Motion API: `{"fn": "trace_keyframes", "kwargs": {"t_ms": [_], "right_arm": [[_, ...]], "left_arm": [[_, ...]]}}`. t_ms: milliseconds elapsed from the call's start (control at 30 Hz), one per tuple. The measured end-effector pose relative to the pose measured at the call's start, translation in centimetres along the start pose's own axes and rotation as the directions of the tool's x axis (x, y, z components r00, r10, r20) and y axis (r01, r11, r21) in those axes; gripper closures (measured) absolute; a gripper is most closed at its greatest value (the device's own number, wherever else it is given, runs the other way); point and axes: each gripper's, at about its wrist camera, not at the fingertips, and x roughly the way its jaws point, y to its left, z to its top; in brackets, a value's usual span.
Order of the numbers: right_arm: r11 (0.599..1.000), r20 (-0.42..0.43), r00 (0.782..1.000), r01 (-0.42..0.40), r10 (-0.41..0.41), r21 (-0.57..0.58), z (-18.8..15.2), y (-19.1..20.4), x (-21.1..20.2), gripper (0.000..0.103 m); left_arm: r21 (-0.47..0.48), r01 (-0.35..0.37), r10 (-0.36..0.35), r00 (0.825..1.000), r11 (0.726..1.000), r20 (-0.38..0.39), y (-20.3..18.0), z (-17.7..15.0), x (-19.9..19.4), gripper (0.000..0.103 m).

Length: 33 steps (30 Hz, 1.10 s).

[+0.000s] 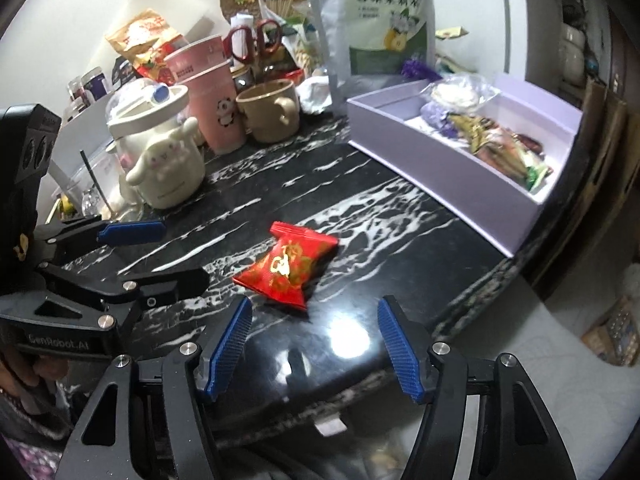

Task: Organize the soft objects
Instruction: 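Move the right tool down over the red candy packet on the counter, then close the right tool on the red candy packet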

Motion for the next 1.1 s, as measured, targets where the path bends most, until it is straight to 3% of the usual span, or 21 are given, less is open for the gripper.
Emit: {"fn": "trace_keyframes", "kwargs": {"t_ms": [333, 433, 500, 700, 867, 1000, 1100], "right_arm": [[0.995, -0.045, 0.997, -0.058, 0.061, 0.084, 1.5, 0.0, 3.5, 0.048], [0.994, -0.052, 0.996, -0.072, 0.077, 0.08, 1.6, 0.3, 3.8, 0.056], [0.992, -0.064, 0.993, -0.094, 0.099, 0.081, 1.5, 0.4, 4.1, 0.072], [0.988, -0.059, 0.989, -0.13, 0.136, 0.087, 1.0, 0.1, 4.0, 0.086], [0.991, -0.049, 0.991, -0.12, 0.122, 0.059, 0.9, 0.0, 3.4, 0.088], [0.976, -0.028, 0.984, -0.168, 0.173, 0.139, 0.7, -1.6, 2.7, 0.088], [0.964, -0.007, 0.981, -0.191, 0.196, 0.184, 0.6, -2.7, 2.1, 0.088]], "left_arm": [[-0.025, 0.009, -0.01, 1.0, 1.0, -0.018, 2.0, 0.3, 0.7, 0.021], [-0.019, 0.02, -0.02, 1.0, 1.0, -0.02, 1.9, 0.7, 1.0, 0.021], [-0.013, 0.028, -0.029, 0.999, 1.0, -0.02, 1.7, 0.8, 1.2, 0.021], [0.004, 0.057, -0.057, 0.998, 0.998, -0.026, 1.1, 1.3, 1.7, 0.021], [0.05, 0.071, -0.069, 0.997, 0.996, -0.032, 0.2, 1.4, 2.0, 0.021], [0.071, 0.112, -0.11, 0.993, 0.991, -0.038, -0.6, 1.4, 2.4, 0.021], [0.09, 0.15, -0.146, 0.988, 0.985, -0.05, -1.7, 1.4, 2.9, 0.031]]}}
